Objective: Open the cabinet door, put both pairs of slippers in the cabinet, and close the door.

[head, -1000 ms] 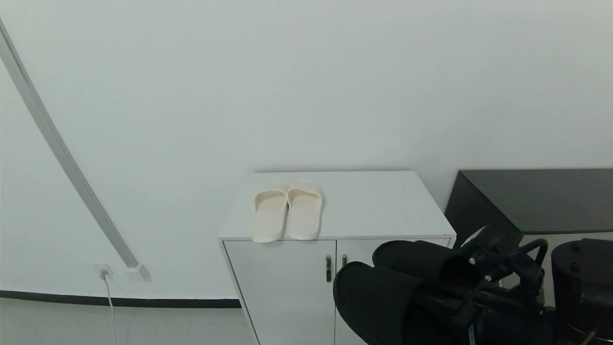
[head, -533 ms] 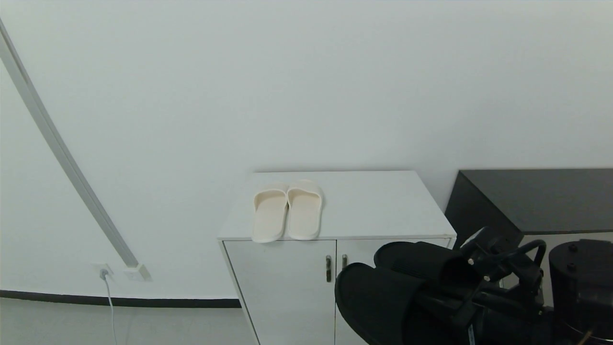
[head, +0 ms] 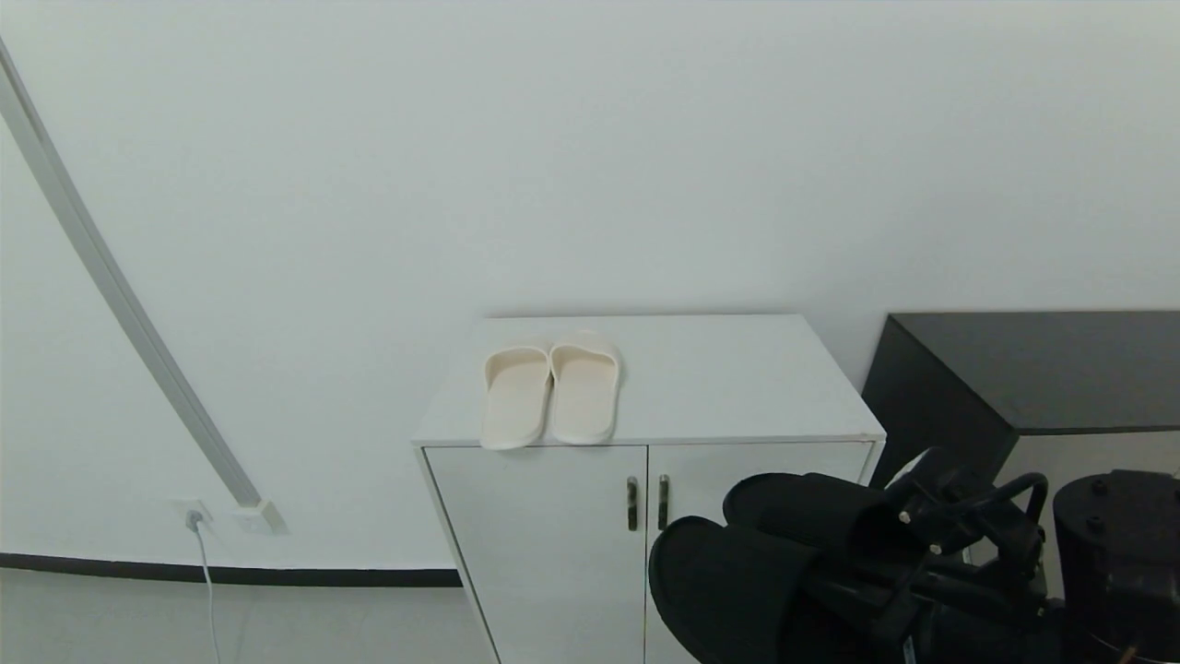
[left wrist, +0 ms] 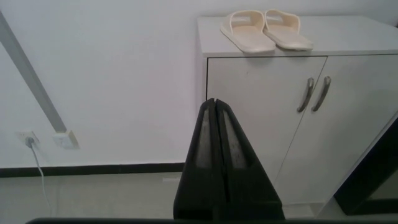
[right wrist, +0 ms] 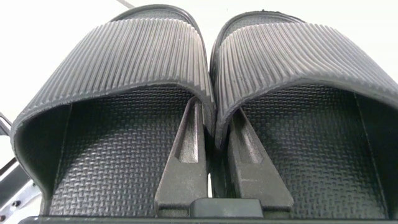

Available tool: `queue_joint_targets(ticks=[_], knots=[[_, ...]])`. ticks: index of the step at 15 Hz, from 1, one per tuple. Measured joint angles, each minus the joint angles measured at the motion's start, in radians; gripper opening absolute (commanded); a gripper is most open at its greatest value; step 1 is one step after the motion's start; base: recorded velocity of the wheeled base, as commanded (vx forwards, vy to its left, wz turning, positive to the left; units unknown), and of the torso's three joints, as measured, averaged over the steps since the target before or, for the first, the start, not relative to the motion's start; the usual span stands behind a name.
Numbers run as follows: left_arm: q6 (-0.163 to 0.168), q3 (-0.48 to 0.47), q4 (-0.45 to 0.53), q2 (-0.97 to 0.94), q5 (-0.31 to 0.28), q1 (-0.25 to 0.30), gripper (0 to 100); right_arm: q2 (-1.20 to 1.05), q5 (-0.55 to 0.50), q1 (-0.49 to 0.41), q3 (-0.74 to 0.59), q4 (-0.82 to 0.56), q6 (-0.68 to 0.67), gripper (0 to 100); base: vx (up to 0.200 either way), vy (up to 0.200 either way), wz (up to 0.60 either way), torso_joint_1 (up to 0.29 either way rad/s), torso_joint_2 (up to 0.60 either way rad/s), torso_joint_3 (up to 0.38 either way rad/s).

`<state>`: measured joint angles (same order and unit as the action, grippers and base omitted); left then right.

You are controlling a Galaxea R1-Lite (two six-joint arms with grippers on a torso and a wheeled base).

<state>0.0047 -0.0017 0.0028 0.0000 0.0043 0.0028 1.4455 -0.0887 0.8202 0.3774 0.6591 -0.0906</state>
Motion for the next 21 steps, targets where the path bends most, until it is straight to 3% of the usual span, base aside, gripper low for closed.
queue_joint_targets(ticks=[21], knots=[[0.003,0.0,0.0,0.0,0.0,0.0,100,-0.001,0.003,0.0,-0.032,0.0,0.0,0,0.0,0.0,0.0,-0.196,0.5,0.296]])
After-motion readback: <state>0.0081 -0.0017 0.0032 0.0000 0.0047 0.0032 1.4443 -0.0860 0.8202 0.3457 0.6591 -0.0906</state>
